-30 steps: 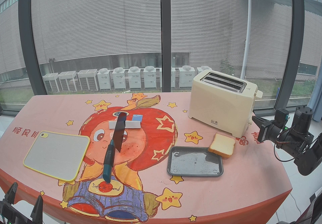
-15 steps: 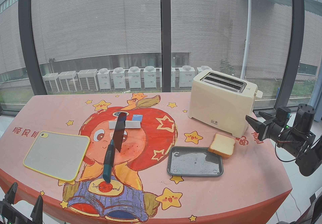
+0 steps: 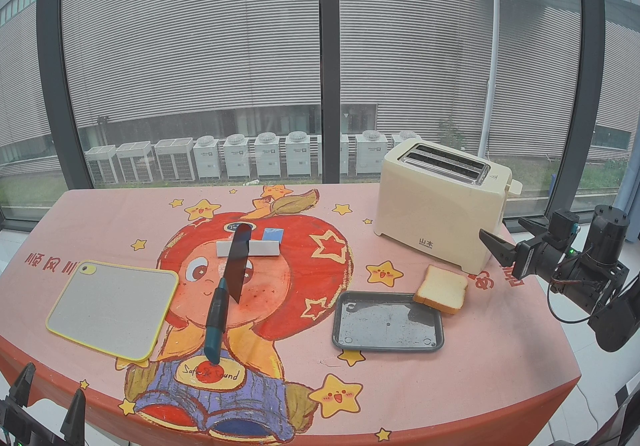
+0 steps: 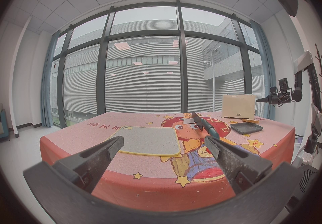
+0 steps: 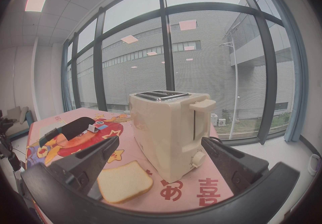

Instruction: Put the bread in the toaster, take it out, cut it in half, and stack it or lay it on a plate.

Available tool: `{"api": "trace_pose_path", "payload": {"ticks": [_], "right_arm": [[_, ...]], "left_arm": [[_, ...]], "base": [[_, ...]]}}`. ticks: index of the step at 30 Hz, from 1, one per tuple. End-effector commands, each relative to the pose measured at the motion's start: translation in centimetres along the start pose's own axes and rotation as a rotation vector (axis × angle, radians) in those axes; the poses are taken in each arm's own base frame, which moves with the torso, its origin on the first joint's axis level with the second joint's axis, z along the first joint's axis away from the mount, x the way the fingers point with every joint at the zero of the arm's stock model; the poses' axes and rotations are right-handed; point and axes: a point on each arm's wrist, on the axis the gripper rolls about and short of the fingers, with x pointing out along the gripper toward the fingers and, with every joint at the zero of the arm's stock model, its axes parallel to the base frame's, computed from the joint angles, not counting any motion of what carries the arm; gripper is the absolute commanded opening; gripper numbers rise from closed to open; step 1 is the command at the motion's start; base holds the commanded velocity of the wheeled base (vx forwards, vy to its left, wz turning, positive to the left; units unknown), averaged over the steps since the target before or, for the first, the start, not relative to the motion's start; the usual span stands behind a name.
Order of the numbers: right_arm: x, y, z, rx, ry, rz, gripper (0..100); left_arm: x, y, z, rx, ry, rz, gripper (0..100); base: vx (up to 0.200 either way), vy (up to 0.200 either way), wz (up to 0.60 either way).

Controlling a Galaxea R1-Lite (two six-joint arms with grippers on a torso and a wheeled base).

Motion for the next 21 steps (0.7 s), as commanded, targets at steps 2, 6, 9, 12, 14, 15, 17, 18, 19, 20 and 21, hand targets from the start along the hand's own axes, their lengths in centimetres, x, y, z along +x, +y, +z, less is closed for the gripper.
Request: {"api": "trace_pose_path", "payload": {"ticks": [2, 6, 9, 12, 14, 15, 17, 18, 19, 20, 21], "right_arm": [[-0.9, 1.1, 0.8, 0.038, -0.033, 0.032, 100], [-1.7, 1.2, 0.2, 0.051, -0.005, 0.035, 100], [-1.8, 1.2, -0.1, 0.081, 0.006, 0.034, 100], [-2.0, 1.5, -0.3, 0.161, 0.017, 0.045, 100], [-2.6, 1.7, -0.9, 0.22, 0.043, 0.05, 100], [-3.0, 1.7, -1.2, 0.242, 0.059, 0.055, 100], [-3.2, 1.8, -1.6, 0.276, 0.081, 0.06, 100], [-3.2, 1.8, -1.7, 0.291, 0.086, 0.063, 100], [-3.2, 2.0, -1.8, 0.303, 0.094, 0.068, 100], [-3.2, 2.1, -1.9, 0.31, 0.099, 0.073, 100], [-3.2, 2.2, -2.0, 0.314, 0.102, 0.077, 100]], "left_arm": [[0.1, 0.0, -0.5, 0.0, 0.018, 0.0, 100], [0.1, 0.0, -0.5, 0.0, 0.018, 0.0, 100], [0.1, 0.0, -0.5, 0.0, 0.018, 0.0, 100], [0.1, 0.0, -0.5, 0.0, 0.018, 0.0, 100], [0.1, 0.0, -0.5, 0.0, 0.018, 0.0, 100], [0.1, 0.0, -0.5, 0.0, 0.018, 0.0, 100], [0.1, 0.0, -0.5, 0.0, 0.018, 0.0, 100], [0.1, 0.0, -0.5, 0.0, 0.018, 0.0, 100], [0.1, 0.0, -0.5, 0.0, 0.018, 0.0, 100], [0.1, 0.0, -0.5, 0.0, 0.018, 0.0, 100], [0.1, 0.0, -0.5, 0.0, 0.018, 0.002, 100]], "base": [[0.0, 0.0, 0.0], [0.0, 0.0, 0.0], [0.0, 0.0, 0.0], [0.0, 0.0, 0.0], [0.0, 0.0, 0.0], [0.0, 0.0, 0.0], [0.0, 0.0, 0.0], [0.0, 0.0, 0.0], [0.0, 0.0, 0.0], [0.0, 0.0, 0.0], [0.0, 0.0, 0.0]]}}
